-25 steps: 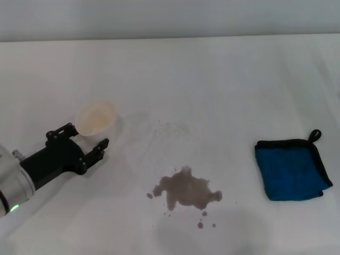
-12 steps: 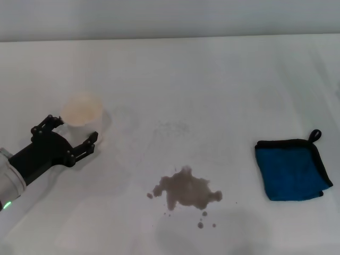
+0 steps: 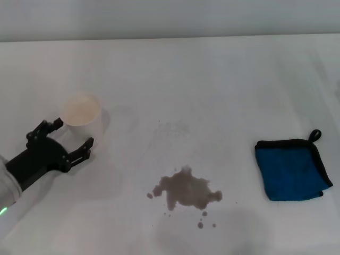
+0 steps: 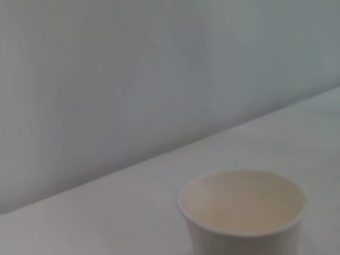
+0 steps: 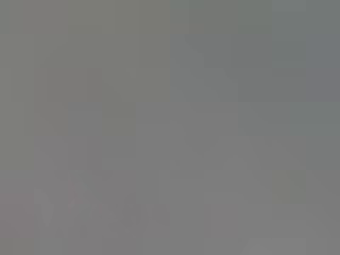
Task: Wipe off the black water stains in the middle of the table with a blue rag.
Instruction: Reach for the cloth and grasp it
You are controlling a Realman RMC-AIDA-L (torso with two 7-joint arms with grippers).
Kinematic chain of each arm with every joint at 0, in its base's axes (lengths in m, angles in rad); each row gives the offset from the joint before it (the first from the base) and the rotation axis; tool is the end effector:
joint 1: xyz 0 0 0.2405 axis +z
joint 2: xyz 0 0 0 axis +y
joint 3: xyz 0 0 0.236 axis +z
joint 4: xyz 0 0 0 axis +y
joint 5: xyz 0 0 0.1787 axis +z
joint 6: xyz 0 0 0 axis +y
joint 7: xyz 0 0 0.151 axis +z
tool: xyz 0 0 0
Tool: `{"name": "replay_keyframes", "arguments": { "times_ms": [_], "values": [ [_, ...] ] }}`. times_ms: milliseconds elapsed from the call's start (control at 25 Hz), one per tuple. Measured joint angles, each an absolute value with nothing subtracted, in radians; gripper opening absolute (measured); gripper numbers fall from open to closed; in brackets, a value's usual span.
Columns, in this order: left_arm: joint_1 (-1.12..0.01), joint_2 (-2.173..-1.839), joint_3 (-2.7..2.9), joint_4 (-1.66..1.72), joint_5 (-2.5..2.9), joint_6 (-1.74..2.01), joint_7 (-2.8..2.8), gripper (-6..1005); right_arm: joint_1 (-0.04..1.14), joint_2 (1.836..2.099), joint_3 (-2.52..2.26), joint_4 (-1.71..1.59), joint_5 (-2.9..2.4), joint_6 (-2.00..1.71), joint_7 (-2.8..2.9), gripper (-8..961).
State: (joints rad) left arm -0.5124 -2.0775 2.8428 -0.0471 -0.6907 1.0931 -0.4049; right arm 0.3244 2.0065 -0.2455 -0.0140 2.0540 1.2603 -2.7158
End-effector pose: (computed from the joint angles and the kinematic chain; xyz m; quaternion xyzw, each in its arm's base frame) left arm -0.2928 0.2893 -0.0512 -0.8907 -0.1727 -0.1769 0.3816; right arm 0.3651 0.2710 0.0799 -0.6022 0.3114 0.3023 0.6700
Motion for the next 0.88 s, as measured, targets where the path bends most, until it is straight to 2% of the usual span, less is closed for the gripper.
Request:
{"name": "replay_keyframes", "arguments": {
  "times_ms": [320,640,680,720,760,880],
  "values": [
    [-0.416,-2.077,2.84,-0.046,-0.74,1.181,-0.402,893,0.314,2.003,-0.238,-0.048,2.062,1.254,-2.492,856],
    [-0.332,-2.074,2.832,-0.07,-0.92,1.284,-0.385,892,0.248,1.988,-0.375,-0.346,1.904,1.101,-1.678,852],
    [-0.326,-2.074,2.832,-0.076,-0.941,1.299,-0.384,891,0.242,1.979,-0.397,-0.379,1.866,1.098,-1.591,852],
    [-0.322,-2.074,2.832,-0.08,-0.965,1.312,-0.384,890,0.235,1.955,-0.435,-0.419,1.799,1.113,-1.443,850],
    [-0.316,-2.074,2.832,-0.082,-0.997,1.329,-0.384,889,0.235,1.955,-0.435,-0.419,1.799,1.113,-1.443,849],
    [-0.311,-2.074,2.832,-0.084,-1.06,1.37,-0.384,888,0.236,1.895,-0.5,-0.462,1.665,1.185,-1.208,844]
  ]
}}
